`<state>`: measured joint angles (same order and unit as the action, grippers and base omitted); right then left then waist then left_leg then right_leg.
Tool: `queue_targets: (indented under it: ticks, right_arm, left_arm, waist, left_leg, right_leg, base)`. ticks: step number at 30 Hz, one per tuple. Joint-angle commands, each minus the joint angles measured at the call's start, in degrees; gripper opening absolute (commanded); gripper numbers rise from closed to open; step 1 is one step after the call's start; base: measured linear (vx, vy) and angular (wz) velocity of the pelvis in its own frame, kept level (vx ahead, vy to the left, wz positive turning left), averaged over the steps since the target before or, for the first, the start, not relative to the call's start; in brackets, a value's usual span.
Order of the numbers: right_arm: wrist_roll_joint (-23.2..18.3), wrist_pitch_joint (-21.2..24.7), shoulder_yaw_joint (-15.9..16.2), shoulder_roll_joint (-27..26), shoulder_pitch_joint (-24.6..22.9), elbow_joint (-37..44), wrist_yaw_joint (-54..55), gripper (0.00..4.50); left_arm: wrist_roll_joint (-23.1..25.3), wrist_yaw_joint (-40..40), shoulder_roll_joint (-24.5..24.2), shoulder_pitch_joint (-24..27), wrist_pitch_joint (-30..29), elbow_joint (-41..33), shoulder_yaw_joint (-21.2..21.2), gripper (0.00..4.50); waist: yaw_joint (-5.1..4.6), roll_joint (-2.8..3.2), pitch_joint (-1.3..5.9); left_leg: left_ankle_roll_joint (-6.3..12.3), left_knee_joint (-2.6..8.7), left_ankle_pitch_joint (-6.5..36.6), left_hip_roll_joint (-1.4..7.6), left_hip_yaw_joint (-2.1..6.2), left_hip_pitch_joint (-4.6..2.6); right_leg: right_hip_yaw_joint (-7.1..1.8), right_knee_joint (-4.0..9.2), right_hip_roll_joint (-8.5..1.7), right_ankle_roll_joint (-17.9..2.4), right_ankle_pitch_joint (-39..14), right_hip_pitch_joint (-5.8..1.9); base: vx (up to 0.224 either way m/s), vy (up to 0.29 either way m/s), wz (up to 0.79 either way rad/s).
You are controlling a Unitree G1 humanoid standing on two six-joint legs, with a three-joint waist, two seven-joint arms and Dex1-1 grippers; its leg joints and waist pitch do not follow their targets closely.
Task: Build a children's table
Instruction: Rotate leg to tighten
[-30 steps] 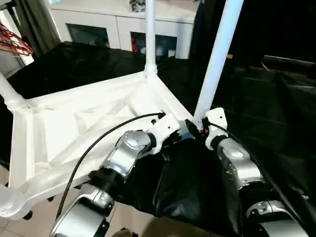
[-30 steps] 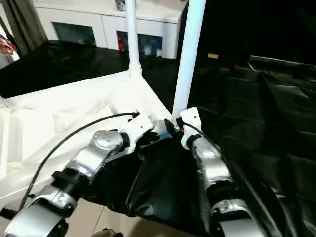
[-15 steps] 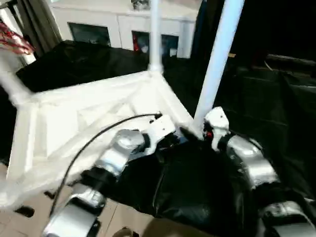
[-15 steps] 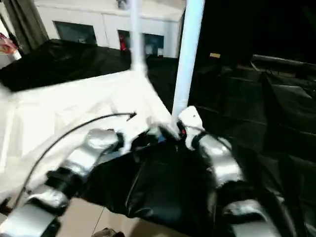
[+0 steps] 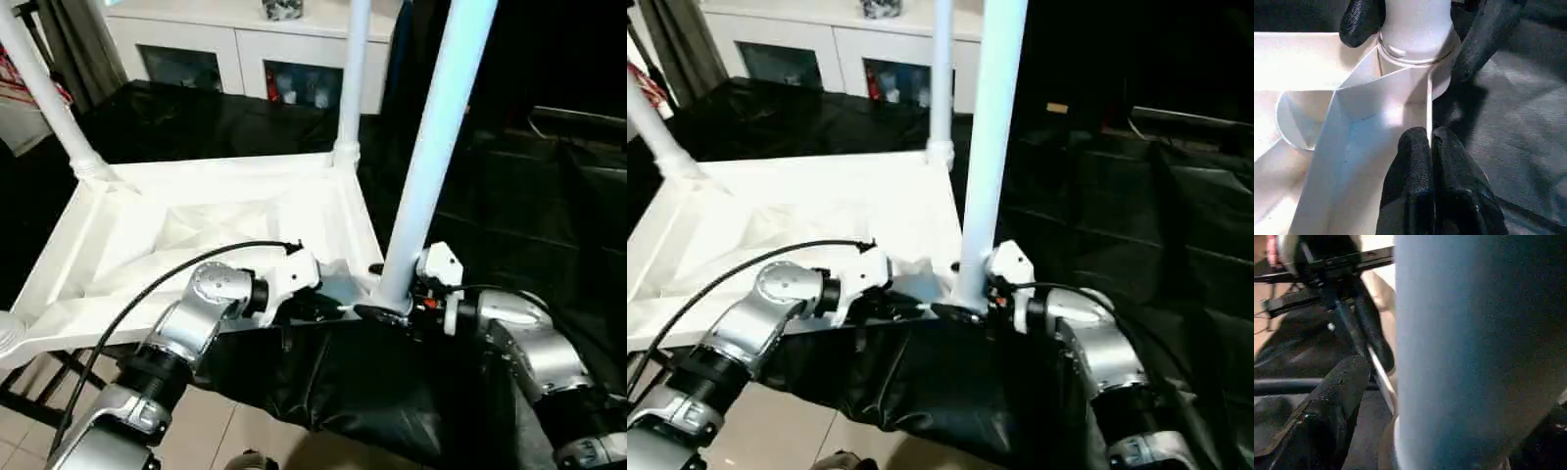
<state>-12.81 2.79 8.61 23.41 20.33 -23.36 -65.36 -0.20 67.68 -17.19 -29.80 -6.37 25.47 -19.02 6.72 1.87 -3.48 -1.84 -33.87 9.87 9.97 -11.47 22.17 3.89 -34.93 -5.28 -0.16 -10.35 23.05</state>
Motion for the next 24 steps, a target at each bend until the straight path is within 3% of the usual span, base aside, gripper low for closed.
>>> queue_targets:
  ticks: [1,7,12,14,15,18,24]
  right_arm:
    - [-0.5,1.2,1.0,1.4,0.8,0.8,-3.1,3.64]
    - [0.0,2.0,1.9,3.2,2.2,0.2,-6.2,3.13]
    - [-0.1,2.1,2.1,3.3,2.8,-0.1,-7.2,2.67]
    - [0.0,2.2,2.3,3.2,2.7,0.0,-7.4,2.55]
    - [0.0,2.2,2.4,3.1,2.6,0.0,-7.4,2.37]
    - [0.2,2.2,2.6,3.0,2.4,0.2,-7.6,2.15]
    - [0.5,2.6,2.6,1.1,0.4,0.8,-4.6,2.02]
  left_arm:
    - [-3.1,2.8,-0.2,-0.4,0.1,-3.5,0.3,0.0]
    - [-3.2,5.0,-2.4,-0.7,0.4,-2.6,0.5,0.0]
    - [-3.0,5.6,-3.2,-0.9,-0.3,-2.8,0.8,0.0]
    - [-3.1,5.9,-3.3,-0.8,-0.5,-2.9,0.7,0.0]
    - [-3.1,6.1,-3.3,-0.7,-0.6,-2.9,0.6,0.0]
    - [-3.1,6.1,-3.1,-0.7,-0.6,-2.8,0.5,0.0]
    - [-0.6,-0.3,-0.9,-2.2,-1.4,0.8,1.0,0.0]
  waist:
    - [0.2,-0.57,3.93]
    - [0.2,-0.77,4.01]
    - [0.21,-0.49,4.01]
    - [0.22,-0.01,4.04]
    - [0.18,-0.27,4.08]
    - [0.13,-0.22,4.05]
    - [0.12,-0.28,4.0]
  left_leg:
    - [2.6,4.31,15.7,3.73,1.8,-1.14]
    - [3.05,4.18,14.3,3.69,1.74,-1.08]
    - [2.76,4.16,14.4,3.71,1.77,-1.13]
    - [2.53,4.15,14.7,3.69,1.82,-1.19]
    - [2.43,4.16,14.9,3.66,1.76,-1.22]
    - [2.44,4.15,15.0,3.65,1.78,-1.18]
    - [2.36,4.1,15.3,3.58,1.76,-1.22]
  right_leg:
    - [-2.68,4.57,-3.98,-13.4,-15.1,-2.43]
    - [-2.63,4.37,-3.98,-13.7,-14.4,-2.43]
    - [-2.63,4.37,-3.98,-13.8,-14.4,-2.41]
    - [-2.61,4.32,-3.93,-14.0,-13.9,-2.39]
    - [-2.61,4.3,-3.9,-14.2,-13.4,-2.46]
    - [-2.6,4.3,-3.89,-14.3,-13.1,-2.49]
    - [-2.63,4.46,-3.98,-14.2,-13.9,-2.53]
  base:
    - [0.0,0.0,0.0]
    - [0.0,0.0,0.0]
    - [0.0,0.0,0.0]
    - [0.0,0.0,0.0]
    - [0.0,0.0,0.0]
    - [0.0,0.0,0.0]
    - [0.0,0.0,0.0]
